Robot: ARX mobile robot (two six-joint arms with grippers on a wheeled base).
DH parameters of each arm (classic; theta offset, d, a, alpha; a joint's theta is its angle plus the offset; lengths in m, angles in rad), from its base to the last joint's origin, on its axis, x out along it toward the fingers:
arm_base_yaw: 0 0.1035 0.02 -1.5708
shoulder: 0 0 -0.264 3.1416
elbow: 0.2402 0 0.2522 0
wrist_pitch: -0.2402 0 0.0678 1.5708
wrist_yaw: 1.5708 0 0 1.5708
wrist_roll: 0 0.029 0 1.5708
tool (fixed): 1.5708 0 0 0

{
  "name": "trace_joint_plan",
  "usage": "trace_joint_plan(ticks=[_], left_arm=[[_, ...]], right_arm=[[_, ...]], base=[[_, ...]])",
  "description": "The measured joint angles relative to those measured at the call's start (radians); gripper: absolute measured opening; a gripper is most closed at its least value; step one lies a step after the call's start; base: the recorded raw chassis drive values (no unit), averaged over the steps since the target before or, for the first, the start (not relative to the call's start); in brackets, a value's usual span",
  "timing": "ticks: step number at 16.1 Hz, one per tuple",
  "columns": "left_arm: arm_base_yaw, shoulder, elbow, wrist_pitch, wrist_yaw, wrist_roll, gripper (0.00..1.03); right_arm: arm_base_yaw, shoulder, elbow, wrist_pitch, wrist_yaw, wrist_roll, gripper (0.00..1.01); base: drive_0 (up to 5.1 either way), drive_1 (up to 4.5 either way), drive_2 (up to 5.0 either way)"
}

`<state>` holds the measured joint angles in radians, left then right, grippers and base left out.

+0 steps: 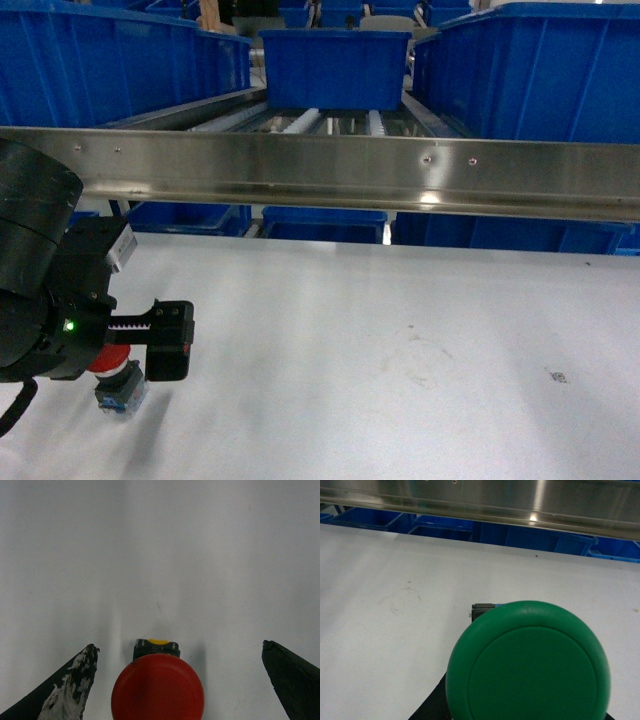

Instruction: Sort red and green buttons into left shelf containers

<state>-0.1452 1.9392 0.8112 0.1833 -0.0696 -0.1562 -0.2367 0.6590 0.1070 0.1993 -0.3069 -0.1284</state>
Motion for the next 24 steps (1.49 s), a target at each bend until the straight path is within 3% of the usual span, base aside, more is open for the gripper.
trace_joint_plan(ticks=[3,13,14,21,24], left_arm=[[0.004,0.023,0.001,0.022,0.022,0.008,0.98],[0.004,0.134,0.093,-0.006,0.018,0.008,0.97],[0.002,0.134,0.093,-0.004,0.016,0.007,0.94],[-0.016,0.134,0.059,-0.071,-0.010,-0.031,0.28],[-0.005,0.132,0.050,-0.047,0.005,-0.039,0.28]], right_arm=[[0.000,0.000,0.000,0.000,0.000,0.000,0.27],[0.000,0.000,0.000,0.000,0.000,0.000,0.27],[0.000,0.000,0.000,0.000,0.000,0.000,0.27],[0.000,0.000,0.000,0.000,0.000,0.000,0.27],[0.000,0.000,0.000,0.000,0.000,0.000,0.27]], base=[[0.0,0.00,0.0],[0.0,0.00,0.0],[0.0,0.00,0.0],[0.0,0.00,0.0],[0.0,0.00,0.0]])
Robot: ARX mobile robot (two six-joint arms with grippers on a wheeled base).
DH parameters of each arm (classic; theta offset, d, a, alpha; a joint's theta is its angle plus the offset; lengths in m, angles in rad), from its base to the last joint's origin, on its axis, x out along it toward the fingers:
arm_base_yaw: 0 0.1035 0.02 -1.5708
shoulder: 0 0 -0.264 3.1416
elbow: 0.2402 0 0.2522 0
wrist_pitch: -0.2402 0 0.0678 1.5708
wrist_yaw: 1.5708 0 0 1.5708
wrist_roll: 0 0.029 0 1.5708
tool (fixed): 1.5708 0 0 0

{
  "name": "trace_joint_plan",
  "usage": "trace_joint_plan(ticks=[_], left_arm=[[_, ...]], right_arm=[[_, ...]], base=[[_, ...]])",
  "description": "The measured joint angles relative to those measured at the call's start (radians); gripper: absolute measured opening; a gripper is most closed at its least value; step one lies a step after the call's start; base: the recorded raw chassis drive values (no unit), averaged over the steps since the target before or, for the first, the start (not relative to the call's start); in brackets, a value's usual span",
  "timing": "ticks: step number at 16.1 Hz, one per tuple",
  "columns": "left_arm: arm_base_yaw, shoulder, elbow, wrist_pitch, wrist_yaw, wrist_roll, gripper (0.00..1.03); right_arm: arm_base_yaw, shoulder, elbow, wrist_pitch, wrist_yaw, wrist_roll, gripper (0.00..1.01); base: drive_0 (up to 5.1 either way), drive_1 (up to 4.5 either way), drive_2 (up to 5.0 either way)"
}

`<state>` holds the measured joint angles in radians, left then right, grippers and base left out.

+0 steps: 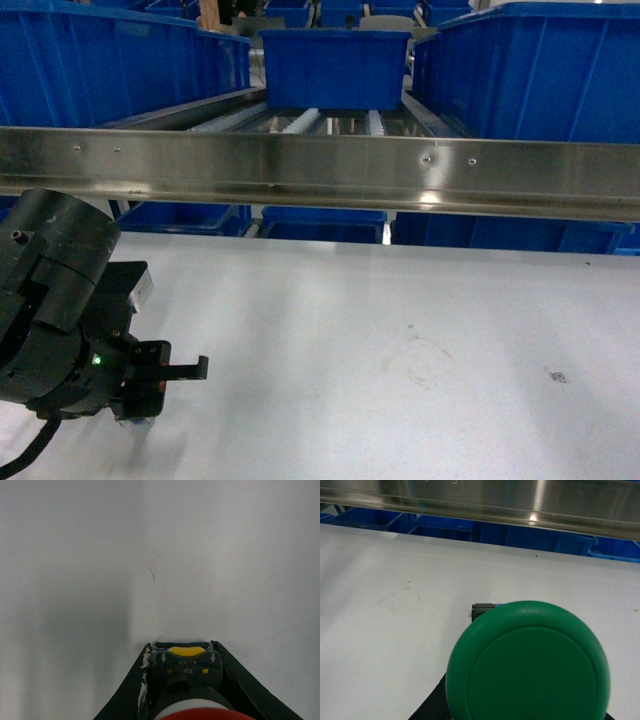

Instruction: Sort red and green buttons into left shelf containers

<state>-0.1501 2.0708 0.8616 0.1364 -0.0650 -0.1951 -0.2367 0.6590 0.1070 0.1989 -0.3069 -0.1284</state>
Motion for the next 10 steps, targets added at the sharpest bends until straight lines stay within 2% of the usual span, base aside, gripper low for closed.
trace_joint_plan(ticks=[2,4,6,8,10], left_arm=[[0.019,-0.021,-0.024,0.043,0.015,0.002,0.28],[0.041,-0.098,-0.074,0.182,0.016,0.036,0.28],[0.049,-0.251,-0.161,0.377,-0.016,0.117,0.28],[0.049,-0.437,-0.269,0.503,-0.014,0.173,0.28],[0.046,-0.590,-0.358,0.515,-0.010,0.171,0.28]], right_arm=[[0.000,0.000,0.000,0.000,0.000,0.000,0.27],[0.000,0.000,0.000,0.000,0.000,0.000,0.27],[0.000,0.000,0.000,0.000,0.000,0.000,0.27],[0.000,0.000,0.000,0.000,0.000,0.000,0.27],[0.000,0.000,0.000,0.000,0.000,0.000,0.27]], base=[[0.0,0.00,0.0],[0.0,0.00,0.0],[0.0,0.00,0.0],[0.0,0.00,0.0],[0.0,0.00,0.0]])
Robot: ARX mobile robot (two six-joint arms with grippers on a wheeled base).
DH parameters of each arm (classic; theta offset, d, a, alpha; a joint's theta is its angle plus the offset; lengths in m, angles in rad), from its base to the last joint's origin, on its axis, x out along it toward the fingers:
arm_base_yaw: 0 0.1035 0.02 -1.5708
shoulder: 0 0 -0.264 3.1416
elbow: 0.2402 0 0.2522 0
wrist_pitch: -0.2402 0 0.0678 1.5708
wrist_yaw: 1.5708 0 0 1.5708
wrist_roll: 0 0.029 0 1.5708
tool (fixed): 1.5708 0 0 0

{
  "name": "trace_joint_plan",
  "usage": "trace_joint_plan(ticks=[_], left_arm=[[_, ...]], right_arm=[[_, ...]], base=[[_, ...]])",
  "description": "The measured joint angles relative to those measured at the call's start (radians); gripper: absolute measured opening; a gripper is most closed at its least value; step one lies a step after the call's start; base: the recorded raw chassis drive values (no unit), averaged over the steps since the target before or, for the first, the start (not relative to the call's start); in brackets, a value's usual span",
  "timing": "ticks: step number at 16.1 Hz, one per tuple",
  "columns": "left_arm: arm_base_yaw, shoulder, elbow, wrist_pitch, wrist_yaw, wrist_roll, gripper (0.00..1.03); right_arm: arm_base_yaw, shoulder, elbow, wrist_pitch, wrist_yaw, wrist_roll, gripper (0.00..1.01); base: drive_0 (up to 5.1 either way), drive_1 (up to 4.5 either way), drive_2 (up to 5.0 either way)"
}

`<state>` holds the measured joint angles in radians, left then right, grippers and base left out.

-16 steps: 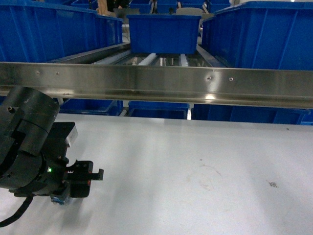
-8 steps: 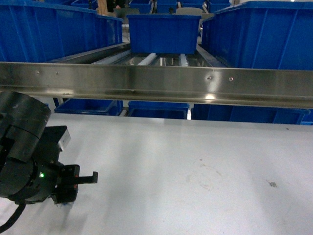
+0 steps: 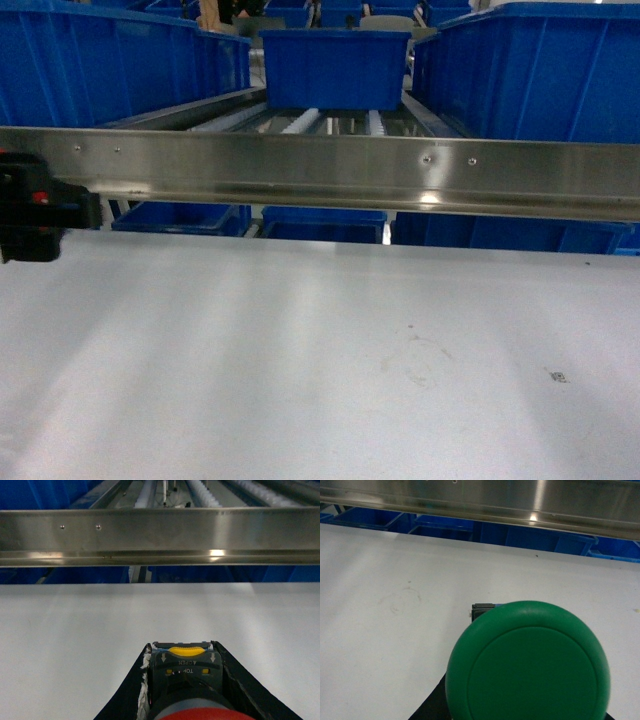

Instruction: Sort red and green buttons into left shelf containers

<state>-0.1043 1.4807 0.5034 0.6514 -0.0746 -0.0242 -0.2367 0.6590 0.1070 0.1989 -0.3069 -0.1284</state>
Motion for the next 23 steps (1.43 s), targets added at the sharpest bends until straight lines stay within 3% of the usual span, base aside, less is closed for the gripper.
trace_joint_plan(ticks=[4,7,8,10,16,23], left_arm=[[-0.008,-0.115,-0.055,-0.015,-0.002,-0.006,0.28],[-0.053,-0.412,-0.120,-0.166,-0.101,-0.052,0.28],[-0.060,-0.460,-0.126,-0.157,-0.113,-0.056,0.28],[-0.063,-0.460,-0.125,-0.162,-0.116,-0.057,0.28],[-0.063,-0.453,-0.125,-0.160,-0.116,-0.059,0.28],[-0.061,-0.456,-0.126,-0.158,-0.117,-0.059,0.28]], right_arm=[[0.000,0.000,0.000,0.000,0.000,0.000,0.27],[0.000,0.000,0.000,0.000,0.000,0.000,0.27],[0.000,0.000,0.000,0.000,0.000,0.000,0.27],[0.000,0.000,0.000,0.000,0.000,0.000,0.27],[0.000,0.000,0.000,0.000,0.001,0.000,0.27],[0.000,0.000,0.000,0.000,0.001,0.000,0.27]], base=[[0.0,0.00,0.0],[0.0,0.00,0.0],[0.0,0.00,0.0],[0.0,0.00,0.0],[-3.8,-0.48,4.6],[-4.9,2.50,2.5]])
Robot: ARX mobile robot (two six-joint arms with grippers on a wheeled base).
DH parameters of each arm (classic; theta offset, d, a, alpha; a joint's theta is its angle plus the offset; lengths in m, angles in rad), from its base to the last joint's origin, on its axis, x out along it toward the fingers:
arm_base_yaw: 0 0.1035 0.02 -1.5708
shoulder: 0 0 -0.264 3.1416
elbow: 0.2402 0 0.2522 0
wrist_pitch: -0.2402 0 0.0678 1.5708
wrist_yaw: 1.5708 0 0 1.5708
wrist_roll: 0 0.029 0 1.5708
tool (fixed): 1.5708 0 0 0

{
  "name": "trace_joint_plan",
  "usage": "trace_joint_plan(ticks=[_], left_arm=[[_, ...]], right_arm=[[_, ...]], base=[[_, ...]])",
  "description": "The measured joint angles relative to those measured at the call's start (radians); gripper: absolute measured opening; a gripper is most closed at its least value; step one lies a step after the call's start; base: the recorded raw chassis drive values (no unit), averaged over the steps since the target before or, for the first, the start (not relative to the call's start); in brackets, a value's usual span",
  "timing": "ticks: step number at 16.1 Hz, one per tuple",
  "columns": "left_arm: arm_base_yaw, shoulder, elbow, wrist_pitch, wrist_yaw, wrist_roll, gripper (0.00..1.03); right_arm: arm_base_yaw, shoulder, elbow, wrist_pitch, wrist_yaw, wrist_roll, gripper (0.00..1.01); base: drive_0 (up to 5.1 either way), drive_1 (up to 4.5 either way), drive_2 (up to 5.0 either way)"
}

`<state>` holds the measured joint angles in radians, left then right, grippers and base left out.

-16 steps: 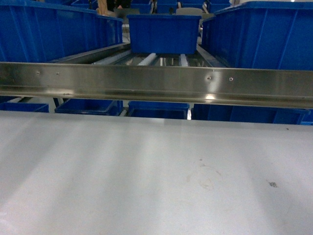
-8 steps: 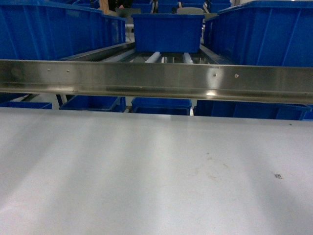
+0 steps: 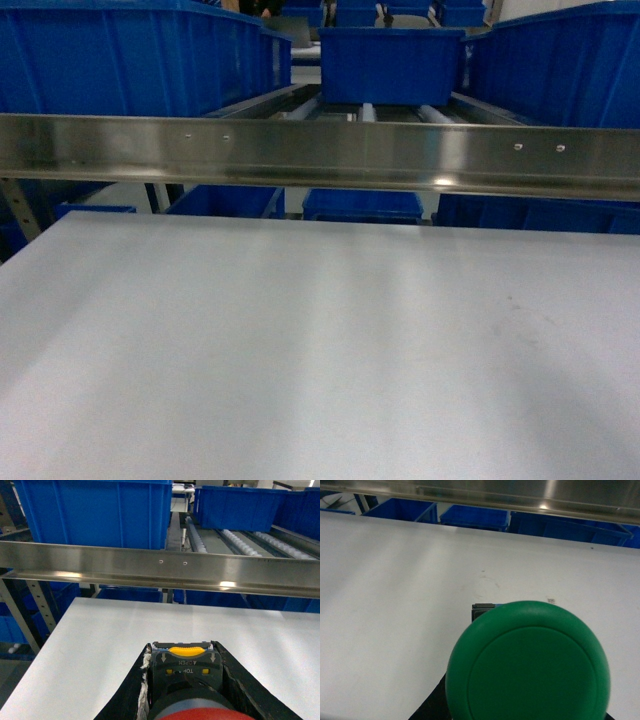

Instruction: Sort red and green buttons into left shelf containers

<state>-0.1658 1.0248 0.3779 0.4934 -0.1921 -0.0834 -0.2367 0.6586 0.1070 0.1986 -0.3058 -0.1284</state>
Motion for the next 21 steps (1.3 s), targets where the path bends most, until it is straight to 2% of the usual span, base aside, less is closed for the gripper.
trace_joint_plan(ticks=[21], left_arm=[[-0.001,0.000,0.000,-0.003,-0.001,0.000,0.28]], right_arm=[[0.000,0.000,0.000,0.002,0.000,0.000,0.27]], base=[[-5.0,2.45,2.4]])
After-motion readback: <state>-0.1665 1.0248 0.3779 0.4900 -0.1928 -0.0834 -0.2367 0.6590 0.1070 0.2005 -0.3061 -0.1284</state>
